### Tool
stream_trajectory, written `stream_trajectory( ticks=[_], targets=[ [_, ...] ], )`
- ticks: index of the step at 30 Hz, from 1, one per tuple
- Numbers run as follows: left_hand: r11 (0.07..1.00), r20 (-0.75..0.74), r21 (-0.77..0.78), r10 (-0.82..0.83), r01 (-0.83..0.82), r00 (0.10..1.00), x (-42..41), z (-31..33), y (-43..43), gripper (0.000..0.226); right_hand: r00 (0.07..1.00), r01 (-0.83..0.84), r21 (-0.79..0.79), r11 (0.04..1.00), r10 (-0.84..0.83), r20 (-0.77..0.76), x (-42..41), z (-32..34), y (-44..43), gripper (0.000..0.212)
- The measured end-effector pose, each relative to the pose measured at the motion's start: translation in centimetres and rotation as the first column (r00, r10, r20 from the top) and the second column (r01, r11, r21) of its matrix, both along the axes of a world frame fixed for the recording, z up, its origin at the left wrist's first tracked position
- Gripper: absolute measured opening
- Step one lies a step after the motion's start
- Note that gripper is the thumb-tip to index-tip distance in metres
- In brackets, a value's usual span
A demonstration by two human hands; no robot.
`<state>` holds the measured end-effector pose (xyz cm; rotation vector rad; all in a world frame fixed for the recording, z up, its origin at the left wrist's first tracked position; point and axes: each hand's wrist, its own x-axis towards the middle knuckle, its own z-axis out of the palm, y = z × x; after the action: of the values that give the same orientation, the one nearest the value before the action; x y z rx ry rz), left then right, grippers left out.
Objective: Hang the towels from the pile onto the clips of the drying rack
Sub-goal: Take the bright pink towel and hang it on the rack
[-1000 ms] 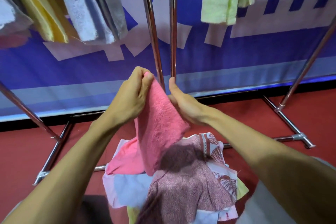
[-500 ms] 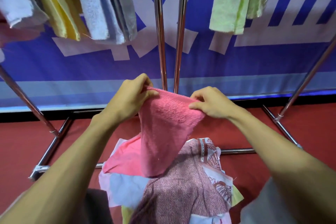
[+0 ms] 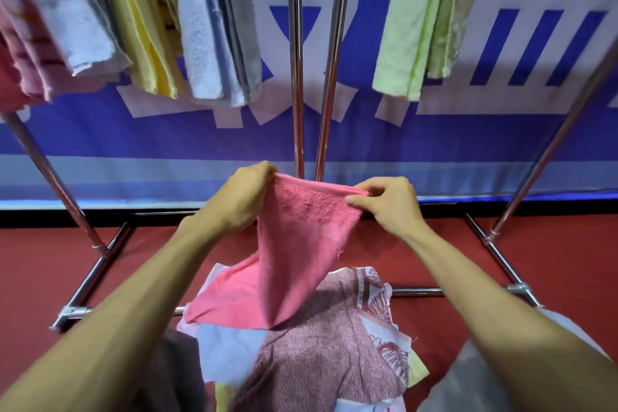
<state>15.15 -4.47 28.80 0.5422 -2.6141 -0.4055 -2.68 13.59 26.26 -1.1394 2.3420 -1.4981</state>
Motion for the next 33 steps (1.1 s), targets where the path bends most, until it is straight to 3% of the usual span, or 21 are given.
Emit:
stream_trajectory(
  ticks=[6, 15, 20, 25, 30, 33],
  targets=[
    [0.998, -0.252, 0.034, 0.054, -0.047, 0.966, 2.3, 9.0, 0.8, 0.02, 0.992, 0.089, -0.318, 0.944, -0.053, 0.118, 1.7, 9.3, -1.3, 0.015],
    [0.98, -0.618, -0.076, 0.099, -0.185, 0.78, 5.4, 23.9, 0.8, 0.019, 0.975, 0.079, -0.604, 0.793, -0.189, -0.12, 6.3, 27.2, -4.6, 0.004],
    [0.931, -0.639, -0.215, 0.094, -0.295, 0.763, 7.7, 28.1, 1.0, 0.006, 0.915, 0.051, -0.485, 0.873, -0.235, -0.327, 7.8, 32.0, -3.1, 0.008],
    [0.967, -0.699, -0.125, 0.074, -0.223, 0.712, 7.2, 28.5, 2.4, 0.014, 0.92, 0.031, -0.544, 0.839, -0.237, -0.313, 7.5, 33.1, -1.8, 0.01],
    [0.999, -0.575, 0.007, 0.035, -0.038, 0.817, 5.6, 26.2, 3.0, 0.015, 0.949, 0.06, -0.494, 0.868, -0.203, -0.241, 5.2, 30.8, -0.8, 0.011],
    [1.0, -0.524, 0.011, 0.026, -0.024, 0.852, 4.4, 23.6, 2.3, 0.008, 0.972, 0.046, -0.418, 0.907, -0.137, -0.19, 3.5, 27.7, -0.8, 0.018]
  ],
)
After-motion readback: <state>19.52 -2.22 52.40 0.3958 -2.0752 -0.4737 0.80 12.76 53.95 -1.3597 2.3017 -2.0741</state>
